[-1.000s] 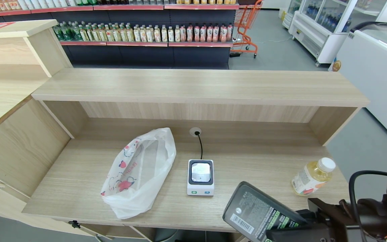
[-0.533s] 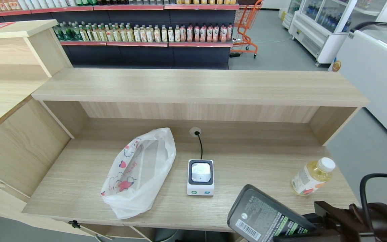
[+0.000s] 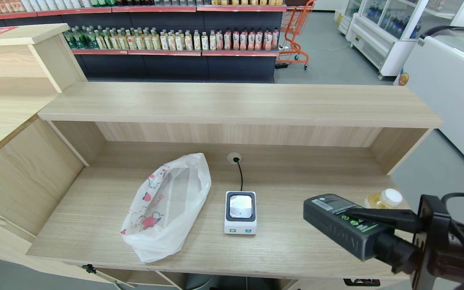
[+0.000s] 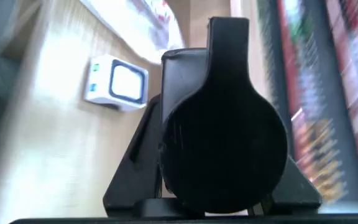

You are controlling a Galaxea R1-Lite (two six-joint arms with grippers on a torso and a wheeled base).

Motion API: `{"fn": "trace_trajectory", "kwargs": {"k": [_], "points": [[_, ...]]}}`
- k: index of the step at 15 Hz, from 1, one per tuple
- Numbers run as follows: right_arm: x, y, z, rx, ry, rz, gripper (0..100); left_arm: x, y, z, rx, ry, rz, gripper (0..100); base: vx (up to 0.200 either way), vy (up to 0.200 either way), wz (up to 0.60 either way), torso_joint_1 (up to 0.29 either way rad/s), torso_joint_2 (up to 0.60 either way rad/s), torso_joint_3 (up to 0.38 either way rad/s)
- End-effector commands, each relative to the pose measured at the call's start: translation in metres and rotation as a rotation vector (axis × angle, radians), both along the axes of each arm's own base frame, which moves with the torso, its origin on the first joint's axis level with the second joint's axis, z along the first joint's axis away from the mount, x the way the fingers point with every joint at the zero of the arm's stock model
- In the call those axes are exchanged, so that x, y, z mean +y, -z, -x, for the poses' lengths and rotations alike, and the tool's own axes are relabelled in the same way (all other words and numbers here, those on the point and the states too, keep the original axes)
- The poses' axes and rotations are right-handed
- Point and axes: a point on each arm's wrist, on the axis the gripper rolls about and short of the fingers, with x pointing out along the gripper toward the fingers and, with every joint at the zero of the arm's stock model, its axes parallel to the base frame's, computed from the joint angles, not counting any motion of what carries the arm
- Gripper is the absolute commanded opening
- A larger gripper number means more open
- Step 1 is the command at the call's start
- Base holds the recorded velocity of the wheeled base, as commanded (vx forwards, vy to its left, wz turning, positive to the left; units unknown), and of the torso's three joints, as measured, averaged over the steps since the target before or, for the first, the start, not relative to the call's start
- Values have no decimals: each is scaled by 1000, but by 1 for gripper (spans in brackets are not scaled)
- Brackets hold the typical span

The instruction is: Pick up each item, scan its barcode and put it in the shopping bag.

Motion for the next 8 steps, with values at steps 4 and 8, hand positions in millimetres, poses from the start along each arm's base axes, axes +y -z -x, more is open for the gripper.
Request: {"fn": "trace_trajectory", "kwargs": {"k": [4,8], "points": [[-37,-13,-39,890,705,-901,0,0,0,0,1,0,0,100,0,0,0,0,0,0],[-22,21,-94,1369,831,-1157,0,0,0,0,1,0,0,100,0,0,0,0,0,0]]}}
